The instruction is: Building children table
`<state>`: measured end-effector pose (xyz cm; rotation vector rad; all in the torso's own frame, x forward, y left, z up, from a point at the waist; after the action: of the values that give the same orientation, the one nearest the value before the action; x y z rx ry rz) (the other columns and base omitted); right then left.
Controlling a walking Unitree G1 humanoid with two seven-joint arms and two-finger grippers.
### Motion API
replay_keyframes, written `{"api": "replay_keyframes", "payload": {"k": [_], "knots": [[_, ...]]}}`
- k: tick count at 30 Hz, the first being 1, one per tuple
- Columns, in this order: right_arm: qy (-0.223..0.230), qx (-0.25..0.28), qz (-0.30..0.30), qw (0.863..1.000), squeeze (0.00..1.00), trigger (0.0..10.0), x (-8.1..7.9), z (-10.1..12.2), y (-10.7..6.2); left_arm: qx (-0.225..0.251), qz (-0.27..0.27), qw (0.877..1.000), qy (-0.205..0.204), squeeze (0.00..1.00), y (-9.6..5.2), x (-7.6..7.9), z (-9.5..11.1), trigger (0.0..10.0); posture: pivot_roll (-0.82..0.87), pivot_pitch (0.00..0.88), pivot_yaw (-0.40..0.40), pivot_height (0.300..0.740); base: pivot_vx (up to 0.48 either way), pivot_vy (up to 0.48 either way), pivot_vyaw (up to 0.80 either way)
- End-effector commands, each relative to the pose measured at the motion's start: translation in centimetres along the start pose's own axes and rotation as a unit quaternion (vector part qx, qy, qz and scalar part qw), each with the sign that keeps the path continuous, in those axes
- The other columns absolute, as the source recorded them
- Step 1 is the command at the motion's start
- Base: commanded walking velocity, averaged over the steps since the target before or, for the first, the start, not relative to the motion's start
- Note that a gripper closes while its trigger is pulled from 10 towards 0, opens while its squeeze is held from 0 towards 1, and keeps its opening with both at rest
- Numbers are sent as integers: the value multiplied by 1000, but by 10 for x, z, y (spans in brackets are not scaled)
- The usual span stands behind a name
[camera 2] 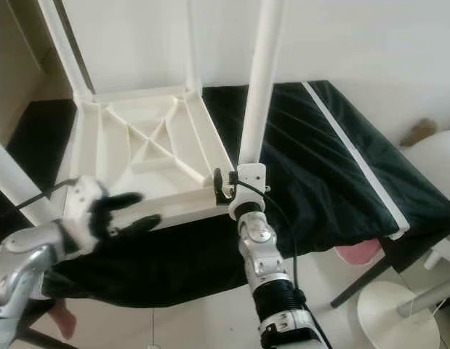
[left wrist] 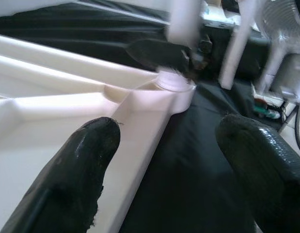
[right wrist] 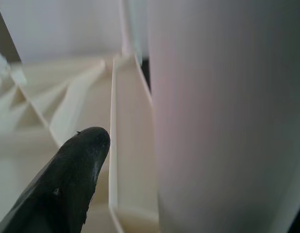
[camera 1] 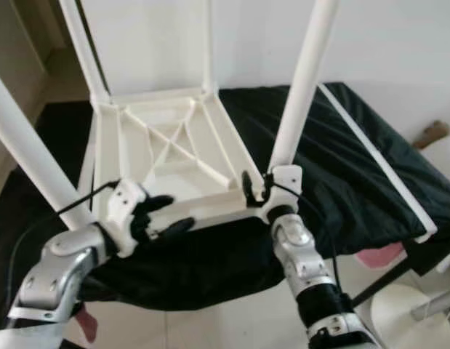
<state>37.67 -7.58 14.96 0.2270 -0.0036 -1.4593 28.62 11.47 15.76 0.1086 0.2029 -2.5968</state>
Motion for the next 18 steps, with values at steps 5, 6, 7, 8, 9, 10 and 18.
{"api": "replay_keyframes", "payload": {"k": [5, 6, 7, 8, 9, 10, 18], "knots": [[-1, 27, -4, 1000, 0, 10000, 1, 20, 5, -73, -3, 997, 9, 0, -9, -5, -32, 10000, 63, 0, -9, 740, 0, 0, 0], [-3, 35, -1, 999, 0, 10000, 1, 28, 8, -87, 16, 996, 5, 0, -18, -17, -37, 10000, 60, 0, -15, 740, 0, 0, 0], [-3, 35, -1, 999, 0, 10000, 1, 28, 8, -87, 16, 996, 5, 0, -18, -17, -37, 10000, 60, 0, -15, 740, 0, 0, 0], [-3, 40, 2, 999, 0, 10000, 2, 33, 9, -83, 26, 996, 3, 0, -23, -24, -32, 10000, 63, 0, -18, 740, 0, 0, 0], [-2, 44, 4, 999, 0, 10000, 2, 36, 9, -79, 32, 996, 4, 0, -27, -28, -28, 10000, 63, 0, -18, 740, 0, 0, 0], [-2, 44, 4, 999, 0, 10000, 2, 36, 9, -79, 32, 996, 4, 0, -27, -28, -28, 10000, 63, 0, -18, 740, 0, 0, 0], [6, 64, 47, 997, 0, 10000, -10, 58, 7, -87, 73, 994, 13, 0, -38, -44, -23, 10000, 70, 0, -25, 740, 0, 0, 0]]}}
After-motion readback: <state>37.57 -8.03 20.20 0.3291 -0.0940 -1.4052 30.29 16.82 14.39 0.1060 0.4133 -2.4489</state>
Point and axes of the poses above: a point about 5 cm out from each wrist's last joint towards the gripper, its own y axis pointing out of the wrist towards the gripper, its own z axis along the axis of the wrist's last joint, x = y × z, the point moved 5 cm from there along y, pointing out of the wrist towards the gripper, and after that the axes turned 3 degrees about y, right-handed, at the moved point
